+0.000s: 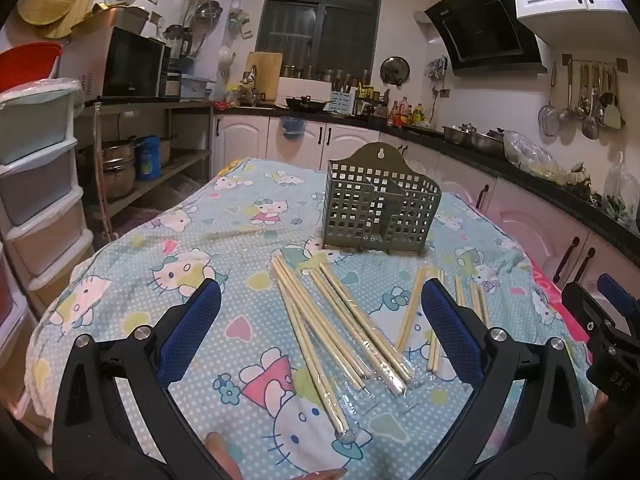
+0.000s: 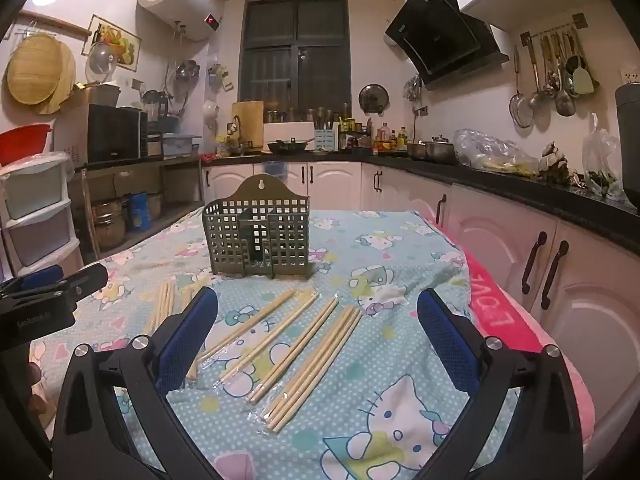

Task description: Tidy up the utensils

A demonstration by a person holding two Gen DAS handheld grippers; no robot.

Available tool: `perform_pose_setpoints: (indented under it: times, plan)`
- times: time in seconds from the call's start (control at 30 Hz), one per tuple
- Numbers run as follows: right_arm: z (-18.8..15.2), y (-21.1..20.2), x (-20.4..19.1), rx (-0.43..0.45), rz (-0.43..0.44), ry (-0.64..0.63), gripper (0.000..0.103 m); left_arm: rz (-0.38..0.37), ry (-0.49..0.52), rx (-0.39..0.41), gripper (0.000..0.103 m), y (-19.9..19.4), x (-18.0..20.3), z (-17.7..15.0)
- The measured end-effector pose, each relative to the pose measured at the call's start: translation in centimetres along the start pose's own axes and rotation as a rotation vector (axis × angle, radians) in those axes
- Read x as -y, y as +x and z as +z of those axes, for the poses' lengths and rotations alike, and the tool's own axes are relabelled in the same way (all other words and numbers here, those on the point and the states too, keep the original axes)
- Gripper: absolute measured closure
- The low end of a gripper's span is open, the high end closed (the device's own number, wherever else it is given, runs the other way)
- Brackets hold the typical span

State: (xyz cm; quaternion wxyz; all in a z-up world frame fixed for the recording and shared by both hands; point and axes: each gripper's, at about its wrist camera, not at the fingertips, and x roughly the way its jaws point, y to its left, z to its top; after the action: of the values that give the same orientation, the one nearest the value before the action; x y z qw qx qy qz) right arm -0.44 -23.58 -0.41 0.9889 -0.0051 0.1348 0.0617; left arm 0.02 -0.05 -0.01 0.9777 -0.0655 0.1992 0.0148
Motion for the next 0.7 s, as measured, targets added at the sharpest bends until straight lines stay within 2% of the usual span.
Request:
perform_pose_setpoints:
  times: [0.7]
  plan:
    - [0.18,-0.22,-0.44,-0.004,0.009,0.0,0.006,-0.003,-0.004,0.0,0.011,0.21,0.14,0.07]
